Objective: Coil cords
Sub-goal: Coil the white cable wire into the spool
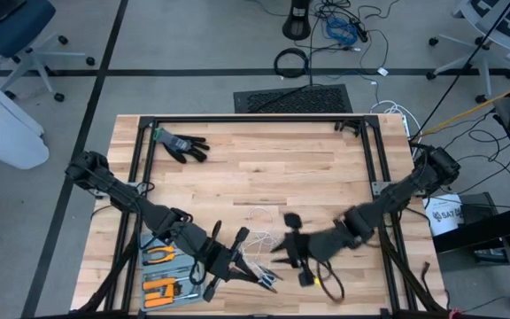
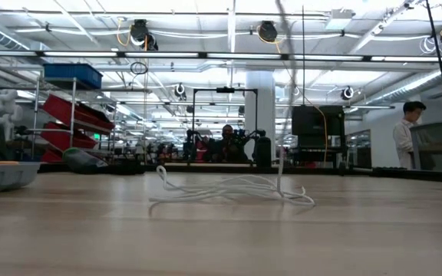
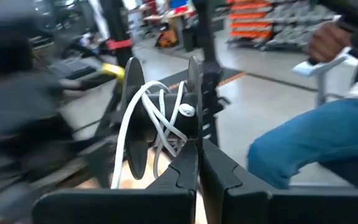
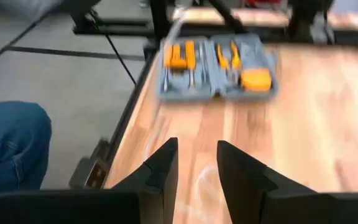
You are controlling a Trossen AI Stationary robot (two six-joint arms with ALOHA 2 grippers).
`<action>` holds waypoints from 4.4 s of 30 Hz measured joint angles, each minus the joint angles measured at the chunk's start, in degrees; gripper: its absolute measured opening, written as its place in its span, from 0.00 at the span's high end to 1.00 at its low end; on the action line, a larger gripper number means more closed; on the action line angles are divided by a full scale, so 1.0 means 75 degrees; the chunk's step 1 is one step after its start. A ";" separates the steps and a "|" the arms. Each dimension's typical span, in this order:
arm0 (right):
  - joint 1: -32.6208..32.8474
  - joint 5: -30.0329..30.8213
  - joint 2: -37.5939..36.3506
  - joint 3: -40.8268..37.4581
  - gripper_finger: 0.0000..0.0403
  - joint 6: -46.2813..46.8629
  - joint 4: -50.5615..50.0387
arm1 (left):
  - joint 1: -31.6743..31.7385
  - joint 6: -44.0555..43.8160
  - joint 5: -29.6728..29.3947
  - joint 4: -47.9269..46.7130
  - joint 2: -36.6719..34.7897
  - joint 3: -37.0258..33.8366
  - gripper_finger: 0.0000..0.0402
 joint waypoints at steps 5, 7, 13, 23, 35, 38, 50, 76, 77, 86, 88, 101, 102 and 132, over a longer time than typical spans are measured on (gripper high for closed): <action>0.1155 0.1795 0.0005 -0.1259 0.75 0.1093 0.1729 | -0.0044 -0.0361 -0.0604 -0.0466 -0.0124 0.0000 0.98; 0.1485 0.2586 0.0012 -0.1794 0.75 0.0921 0.3098 | -0.0044 -0.0380 -0.0657 -0.0491 -0.0120 0.0000 0.98; 0.1688 0.3399 0.0774 -0.2711 0.72 -0.0447 0.6622 | -0.0054 -0.0785 -0.1130 -0.0464 -0.0121 0.0000 0.98; 0.1173 0.3621 0.2879 -0.2121 0.43 -0.1742 0.9820 | -0.0453 -0.0973 -0.1633 -0.0408 -0.0107 0.0000 0.98; 0.0969 0.3664 0.3533 -0.1070 0.65 -0.2019 0.9382 | -0.0854 -0.0980 -0.2406 -0.0570 -0.0101 0.0000 0.98; 0.1115 0.3798 0.3523 -0.1070 0.78 -0.1987 0.9268 | -0.0955 -0.0977 -0.2659 -0.0802 -0.0101 0.0000 0.98; 0.1358 0.4355 0.3517 -0.1070 1.00 -0.1465 0.8790 | -0.0994 -0.0977 -0.2825 -0.0783 -0.0110 0.0000 0.98; 0.1064 0.4204 0.3509 -0.1070 0.69 -0.1389 0.8663 | -0.0976 -0.0936 -0.2823 -0.0776 -0.0112 0.0000 0.98; 0.1101 0.4273 0.3509 -0.1070 0.75 -0.1421 0.8657 | -0.0977 -0.0936 -0.2825 -0.0780 -0.0112 0.0000 0.98; 0.1300 0.4395 0.3509 -0.1070 0.99 -0.0897 0.8130 | -0.1002 -0.0960 -0.2841 -0.0817 -0.0112 0.0000 0.98; 0.1433 0.4526 0.3509 -0.1070 1.00 -0.0646 0.7861 | -0.1066 -0.0977 -0.2880 -0.0836 -0.0115 0.0000 0.98; 0.1978 0.4936 0.3509 -0.1070 1.00 -0.0040 0.7853 | -0.1435 -0.1183 -0.3210 -0.0869 -0.0118 0.0000 0.98; 0.1973 0.4938 0.3509 -0.1070 1.00 -0.0040 0.7893 | -0.1456 -0.1262 -0.3202 -0.0950 -0.0121 0.0000 0.98; 0.2372 0.4006 0.1854 -0.1073 1.00 0.1082 0.4565 | -0.1450 -0.2380 -0.3358 -0.2501 -0.0164 0.0000 0.98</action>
